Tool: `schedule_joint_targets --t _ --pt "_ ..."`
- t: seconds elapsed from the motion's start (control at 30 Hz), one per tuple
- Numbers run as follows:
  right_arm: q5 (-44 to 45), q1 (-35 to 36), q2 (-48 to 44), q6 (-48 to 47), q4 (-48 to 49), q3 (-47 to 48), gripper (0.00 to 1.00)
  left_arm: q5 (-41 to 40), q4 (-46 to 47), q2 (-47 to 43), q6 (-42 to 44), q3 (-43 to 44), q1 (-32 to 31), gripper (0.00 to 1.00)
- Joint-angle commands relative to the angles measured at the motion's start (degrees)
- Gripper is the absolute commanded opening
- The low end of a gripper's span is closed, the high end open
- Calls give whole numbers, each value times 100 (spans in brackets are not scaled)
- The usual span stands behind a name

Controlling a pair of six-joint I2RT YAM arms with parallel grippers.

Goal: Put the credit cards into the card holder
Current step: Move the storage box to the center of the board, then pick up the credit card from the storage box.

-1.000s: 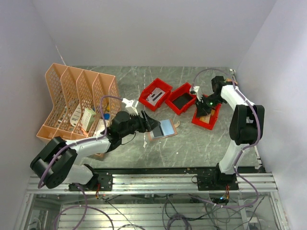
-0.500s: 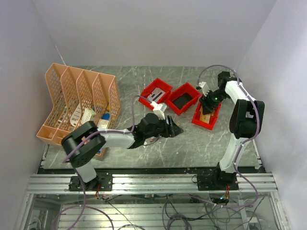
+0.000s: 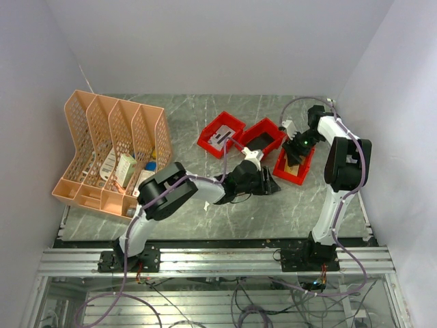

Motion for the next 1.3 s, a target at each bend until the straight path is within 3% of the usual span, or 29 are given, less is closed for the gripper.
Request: schedule_joint_targets --t 0.0,0.43,0.8,1.03,1.27 --pt "-238 -54 20 -106 -224 45 63 56 -177 403 1 510 -33 58" --pt "-829 -151 -105 10 -1135 187 45 91 -850 1212 356 1602 22 54" --pt "-1544 -186 -101 -77 -2264 519 36 50 -988 1223 465 1677 164 53" --pt "-1819 -186 -193 -4 -2306 188 29 98 -956 1230 476 1673 209 53" --pt "-1885 -186 -305 38 -2254 -121 29 138 -946 1275 467 1731 235 53"
